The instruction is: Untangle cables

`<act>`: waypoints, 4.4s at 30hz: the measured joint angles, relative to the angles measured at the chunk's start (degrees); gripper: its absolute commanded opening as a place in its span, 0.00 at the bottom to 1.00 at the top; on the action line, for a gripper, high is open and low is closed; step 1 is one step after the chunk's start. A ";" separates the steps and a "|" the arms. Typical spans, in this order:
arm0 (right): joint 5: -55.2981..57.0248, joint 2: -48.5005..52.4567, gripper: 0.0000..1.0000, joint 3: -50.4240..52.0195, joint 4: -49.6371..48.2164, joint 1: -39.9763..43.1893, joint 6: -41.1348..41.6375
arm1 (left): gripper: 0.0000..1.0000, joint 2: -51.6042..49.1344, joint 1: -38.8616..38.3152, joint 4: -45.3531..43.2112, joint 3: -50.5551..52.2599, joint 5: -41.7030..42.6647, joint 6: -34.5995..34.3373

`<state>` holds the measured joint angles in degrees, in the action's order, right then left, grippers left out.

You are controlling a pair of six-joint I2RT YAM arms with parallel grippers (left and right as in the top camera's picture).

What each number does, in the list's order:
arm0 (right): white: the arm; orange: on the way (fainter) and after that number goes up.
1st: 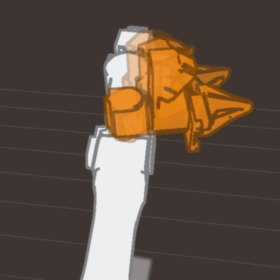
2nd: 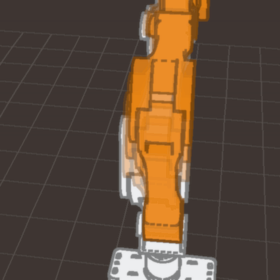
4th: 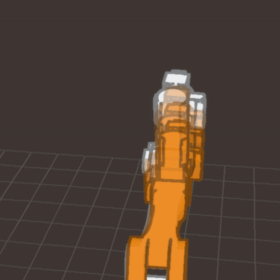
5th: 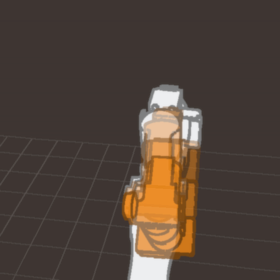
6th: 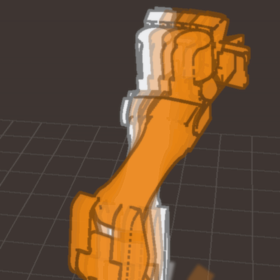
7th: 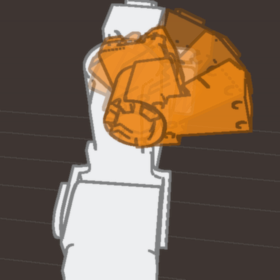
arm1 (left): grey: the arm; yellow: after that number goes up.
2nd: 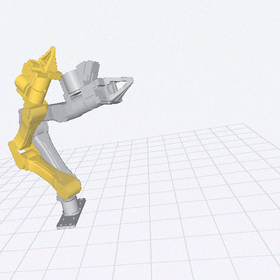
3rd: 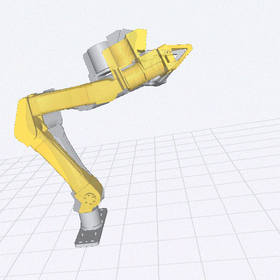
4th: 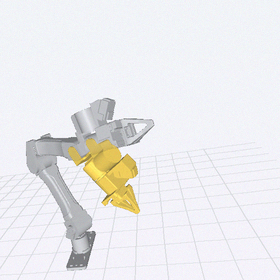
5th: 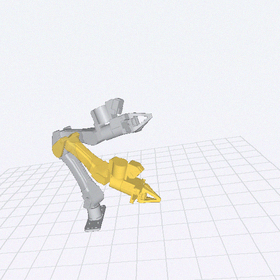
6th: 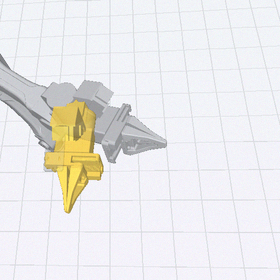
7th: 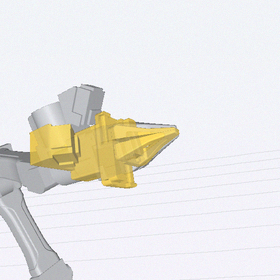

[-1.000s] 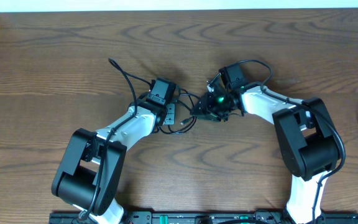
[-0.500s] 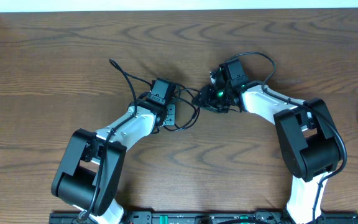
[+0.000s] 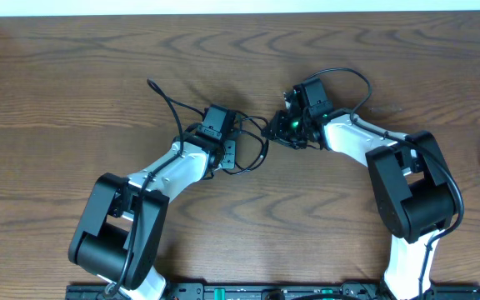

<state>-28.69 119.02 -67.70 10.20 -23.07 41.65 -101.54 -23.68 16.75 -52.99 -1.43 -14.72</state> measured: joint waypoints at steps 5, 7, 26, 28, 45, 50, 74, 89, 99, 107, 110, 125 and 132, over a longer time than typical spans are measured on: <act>0.74 -0.22 0.37 -0.04 -0.22 -0.44 0.09 | 0.53 0.00 0.00 0.00 0.00 0.17 0.00; 1.49 -0.26 0.36 -0.13 -0.72 -0.55 0.11 | 0.53 0.07 -0.02 0.00 0.00 0.66 0.02; 4.35 -0.44 0.36 -0.17 -1.38 -1.57 0.13 | 0.53 0.15 -2.38 -0.24 -0.02 2.40 0.17; 4.85 -0.42 0.37 -0.17 -1.81 -1.64 0.13 | 0.53 0.17 -2.38 -0.24 -0.02 2.69 0.17; 6.71 -0.44 0.36 -0.22 -2.56 -2.43 0.15 | 0.53 0.28 -2.40 -0.98 -0.02 5.64 -0.02; 6.78 -0.44 0.36 -0.26 -2.40 -2.43 0.15 | 0.53 0.28 -2.80 -1.79 -0.02 6.88 -0.07; 6.14 -1.79 0.35 -2.08 10.78 -3.45 2.05 | 0.53 0.28 -3.17 -2.67 -0.02 8.81 -0.46; 4.68 -2.14 0.01 -1.97 17.46 -4.15 3.06 | 0.53 0.28 -3.17 -2.54 -0.02 8.83 -0.46; 2.73 -1.81 0.01 -1.97 17.49 -3.06 2.43 | 0.53 0.28 -3.17 -2.91 -0.02 9.03 -0.33; 0.50 -1.36 0.01 -1.97 17.25 -2.14 1.40 | 0.53 7.98 -3.48 -2.91 0.00 10.58 1.16; 0.22 -1.31 0.01 -1.97 17.16 -2.05 1.33 | 0.53 13.14 -3.50 -3.10 0.00 10.60 1.29; 1.95 -2.36 0.01 -2.73 19.39 -0.87 -6.34 | 0.53 23.10 -3.43 2.54 0.00 2.47 1.29; 16.00 -6.10 0.01 -5.55 31.08 3.15 -11.67 | 0.53 23.10 -3.43 2.75 0.00 1.44 1.29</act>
<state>-12.69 112.92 -73.25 41.28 -19.92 29.98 -78.43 -27.11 19.51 -52.99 0.01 -13.43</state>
